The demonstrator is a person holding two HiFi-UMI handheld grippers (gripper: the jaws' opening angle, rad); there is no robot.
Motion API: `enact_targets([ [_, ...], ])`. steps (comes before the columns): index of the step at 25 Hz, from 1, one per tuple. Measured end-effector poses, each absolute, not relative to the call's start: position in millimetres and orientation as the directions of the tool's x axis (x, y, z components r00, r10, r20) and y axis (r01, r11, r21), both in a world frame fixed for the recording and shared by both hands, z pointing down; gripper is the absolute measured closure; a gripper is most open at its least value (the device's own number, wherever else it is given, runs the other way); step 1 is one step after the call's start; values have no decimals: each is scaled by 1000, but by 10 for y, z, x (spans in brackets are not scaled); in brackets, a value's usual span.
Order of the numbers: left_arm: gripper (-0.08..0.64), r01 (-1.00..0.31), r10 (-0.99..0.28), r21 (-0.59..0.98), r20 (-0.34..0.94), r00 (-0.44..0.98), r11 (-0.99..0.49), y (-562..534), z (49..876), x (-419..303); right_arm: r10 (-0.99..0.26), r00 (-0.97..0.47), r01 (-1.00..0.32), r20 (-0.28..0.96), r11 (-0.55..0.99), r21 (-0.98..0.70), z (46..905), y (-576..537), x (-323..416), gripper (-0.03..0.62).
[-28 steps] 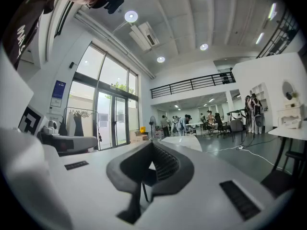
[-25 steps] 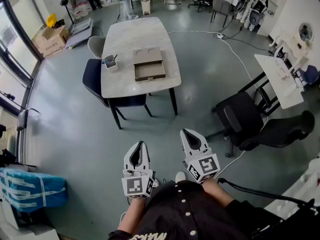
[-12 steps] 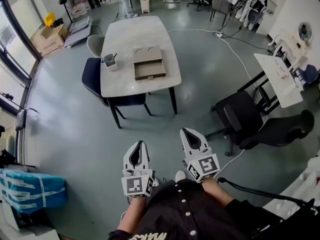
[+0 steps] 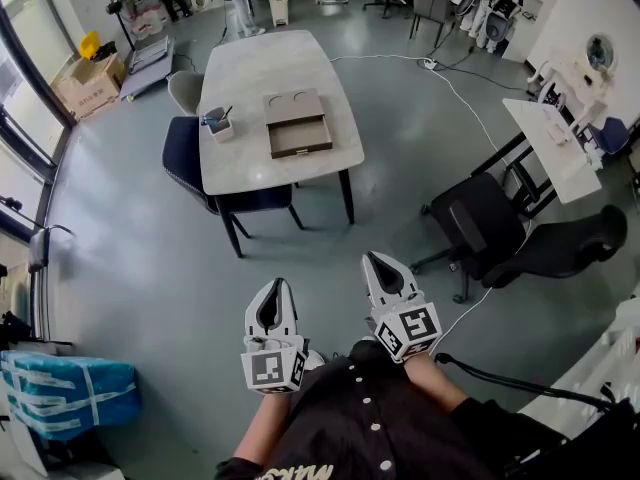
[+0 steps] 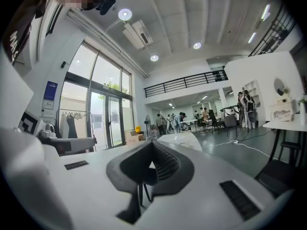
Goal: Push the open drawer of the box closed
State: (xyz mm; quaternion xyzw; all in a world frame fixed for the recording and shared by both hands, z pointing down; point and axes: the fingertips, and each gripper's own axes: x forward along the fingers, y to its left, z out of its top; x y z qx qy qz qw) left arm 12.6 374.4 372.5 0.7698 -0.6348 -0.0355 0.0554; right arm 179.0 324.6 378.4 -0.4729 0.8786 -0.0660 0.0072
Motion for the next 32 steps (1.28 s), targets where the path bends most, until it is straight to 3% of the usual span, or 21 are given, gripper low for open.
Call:
enact_targets([
  [16,541,-963,-970,137,42,239,-231,3470,3848,-225,-856,-513,-855,66,503,-125,3888,3119,1461,595],
  [32,541,-980,-987,118,20,161,-158,2031,3717,-522,-818,-575,-813,6,570,-121,3685,1445,1113,595],
])
